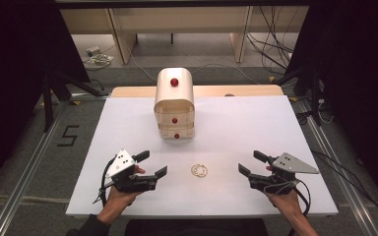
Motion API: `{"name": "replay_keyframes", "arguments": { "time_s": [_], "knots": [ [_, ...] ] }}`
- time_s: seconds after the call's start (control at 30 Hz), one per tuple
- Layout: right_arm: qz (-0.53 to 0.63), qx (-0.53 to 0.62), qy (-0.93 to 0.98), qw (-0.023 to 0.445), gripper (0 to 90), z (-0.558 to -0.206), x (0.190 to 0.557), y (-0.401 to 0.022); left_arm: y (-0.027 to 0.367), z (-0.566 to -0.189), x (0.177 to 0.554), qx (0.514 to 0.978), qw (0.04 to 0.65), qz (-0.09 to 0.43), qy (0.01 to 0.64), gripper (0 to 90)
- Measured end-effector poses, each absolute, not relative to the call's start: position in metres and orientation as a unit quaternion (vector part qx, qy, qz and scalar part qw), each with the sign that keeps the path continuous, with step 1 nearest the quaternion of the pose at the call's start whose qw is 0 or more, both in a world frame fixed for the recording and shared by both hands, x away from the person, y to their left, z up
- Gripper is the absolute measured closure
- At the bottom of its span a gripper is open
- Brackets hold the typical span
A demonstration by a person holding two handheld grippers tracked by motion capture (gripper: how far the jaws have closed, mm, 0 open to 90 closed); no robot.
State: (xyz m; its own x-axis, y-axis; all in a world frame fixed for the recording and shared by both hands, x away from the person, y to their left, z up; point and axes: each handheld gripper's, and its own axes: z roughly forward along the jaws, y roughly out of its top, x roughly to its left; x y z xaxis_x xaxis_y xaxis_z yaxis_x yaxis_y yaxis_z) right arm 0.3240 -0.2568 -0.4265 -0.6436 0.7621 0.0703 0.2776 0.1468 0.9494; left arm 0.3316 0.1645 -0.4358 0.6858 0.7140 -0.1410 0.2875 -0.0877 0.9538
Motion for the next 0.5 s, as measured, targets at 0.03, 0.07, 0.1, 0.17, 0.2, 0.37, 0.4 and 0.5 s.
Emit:
{"name": "replay_keyframes", "arguments": {
  "time_s": [0.03, 0.07, 0.1, 0.17, 0.2, 0.37, 0.4, 0.5],
  "knots": [
    [0.546, 0.36, 0.723, 0.223, 27.0, -0.4267, 0.3243, -0.2567, 0.1645, -0.4358, 0.3317, 0.715, 0.577, 0.185, 0.35, 14.1],
    [0.546, 0.36, 0.723, 0.223, 27.0, -0.4269, 0.3246, -0.2569, 0.1645, -0.4359, 0.3316, 0.715, 0.577, 0.185, 0.35, 14.1],
    [0.546, 0.36, 0.723, 0.223, 27.0, -0.4269, 0.3246, -0.2569, 0.1648, -0.4359, 0.3317, 0.715, 0.576, 0.185, 0.35, 14.1],
    [0.545, 0.361, 0.723, 0.223, 27.0, -0.4268, 0.3245, -0.2571, 0.1652, -0.4359, 0.332, 0.714, 0.576, 0.185, 0.352, 14.1],
    [0.546, 0.361, 0.722, 0.225, 27.0, -0.4269, 0.3247, -0.257, 0.165, -0.4359, 0.3319, 0.712, 0.578, 0.185, 0.353, 14.1],
    [0.541, 0.363, 0.726, 0.22, 27.5, -0.4276, 0.3257, -0.2564, 0.1642, -0.4345, 0.3311, 0.705, 0.577, 0.208, 0.357, 14.1],
    [0.543, 0.358, 0.726, 0.222, 27.5, -0.4285, 0.3271, -0.2562, 0.1638, -0.434, 0.331, 0.704, 0.575, 0.218, 0.354, 14.1],
    [0.539, 0.363, 0.727, 0.22, 27.5, -0.4288, 0.3272, -0.2559, 0.1639, -0.4339, 0.3311, 0.705, 0.572, 0.226, 0.353, 14.1]
  ]
}}
